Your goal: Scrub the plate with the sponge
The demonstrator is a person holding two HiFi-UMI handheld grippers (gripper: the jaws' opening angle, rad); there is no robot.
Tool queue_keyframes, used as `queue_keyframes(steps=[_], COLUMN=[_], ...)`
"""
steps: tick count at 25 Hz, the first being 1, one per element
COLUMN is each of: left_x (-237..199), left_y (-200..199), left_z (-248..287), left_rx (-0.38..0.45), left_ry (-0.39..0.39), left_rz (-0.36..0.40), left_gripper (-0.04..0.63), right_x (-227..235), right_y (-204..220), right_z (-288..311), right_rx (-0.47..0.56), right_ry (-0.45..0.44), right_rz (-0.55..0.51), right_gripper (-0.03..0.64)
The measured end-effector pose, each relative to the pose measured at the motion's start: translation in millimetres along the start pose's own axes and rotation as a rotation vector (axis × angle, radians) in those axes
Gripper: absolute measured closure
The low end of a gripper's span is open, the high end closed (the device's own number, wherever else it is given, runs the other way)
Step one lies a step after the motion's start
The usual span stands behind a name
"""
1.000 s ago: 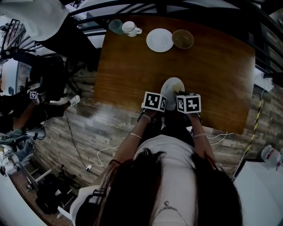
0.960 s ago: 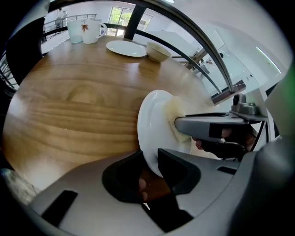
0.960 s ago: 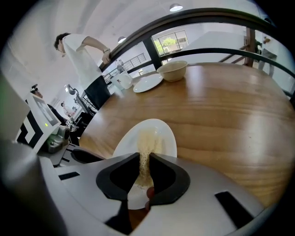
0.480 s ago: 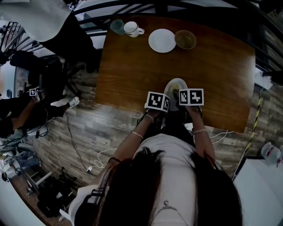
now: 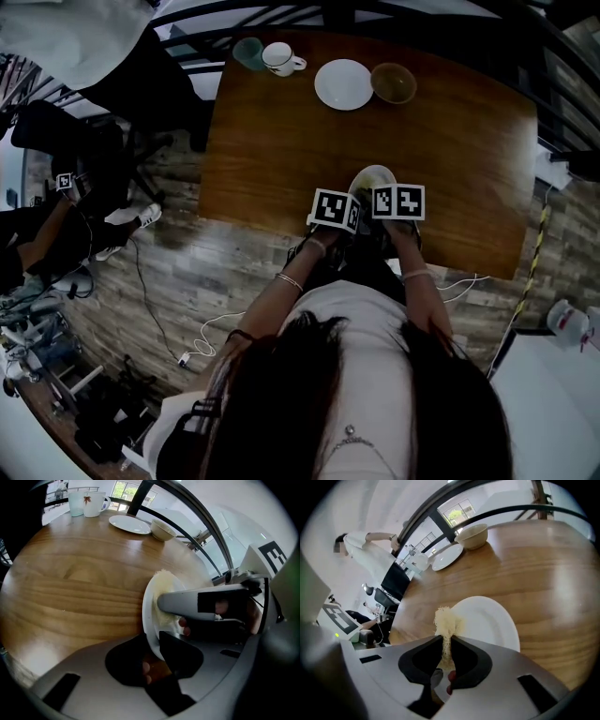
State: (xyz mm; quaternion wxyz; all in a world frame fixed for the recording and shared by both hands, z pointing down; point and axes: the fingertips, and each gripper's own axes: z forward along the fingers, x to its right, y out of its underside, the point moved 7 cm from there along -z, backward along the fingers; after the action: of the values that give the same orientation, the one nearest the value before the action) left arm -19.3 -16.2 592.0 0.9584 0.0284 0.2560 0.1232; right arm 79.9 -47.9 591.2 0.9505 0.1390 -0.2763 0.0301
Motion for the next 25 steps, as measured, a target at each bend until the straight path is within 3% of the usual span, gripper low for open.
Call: queue_keyframes(steps=[4, 9, 13, 16, 21, 23, 25], left_x=[-1, -1, -2, -3, -2, -2, -4], left_y=[2, 4, 3, 3, 2, 2, 2], left_z=[1, 1, 1, 2, 2, 2, 1], left_rx=[-0.002, 0.006, -0.007, -0.017, -0.022, -0.02, -0.018], left_ry=[0.006, -0.002, 0.01, 0.024, 0.02, 0.02, 0.017], left_rz=[-0.015, -0.003, -0.002, -0.015, -0.02, -0.025, -0.021], left_gripper=[0.5, 0.5, 0.503, 0.508, 0.508, 0.508, 0.508], right_x=[5, 41, 38, 24, 5, 12, 26], right_y=[3, -10, -9, -4, -2, -4, -10], right_z=[-1, -30, -33, -20, -2, -6, -17], right_rx=[0.02, 0.073, 0.112, 0.124, 0.073, 0.072, 0.083], right_ry=[-0.01, 0.142, 0.217, 0.186, 0.007, 0.024, 0.101], right_rz=[0.049, 0.023, -0.056, -0.069, -0.012, -0.011, -0.033], right_gripper=[0.545, 0.545, 0.545, 0.545, 0.545, 0.545, 0.545])
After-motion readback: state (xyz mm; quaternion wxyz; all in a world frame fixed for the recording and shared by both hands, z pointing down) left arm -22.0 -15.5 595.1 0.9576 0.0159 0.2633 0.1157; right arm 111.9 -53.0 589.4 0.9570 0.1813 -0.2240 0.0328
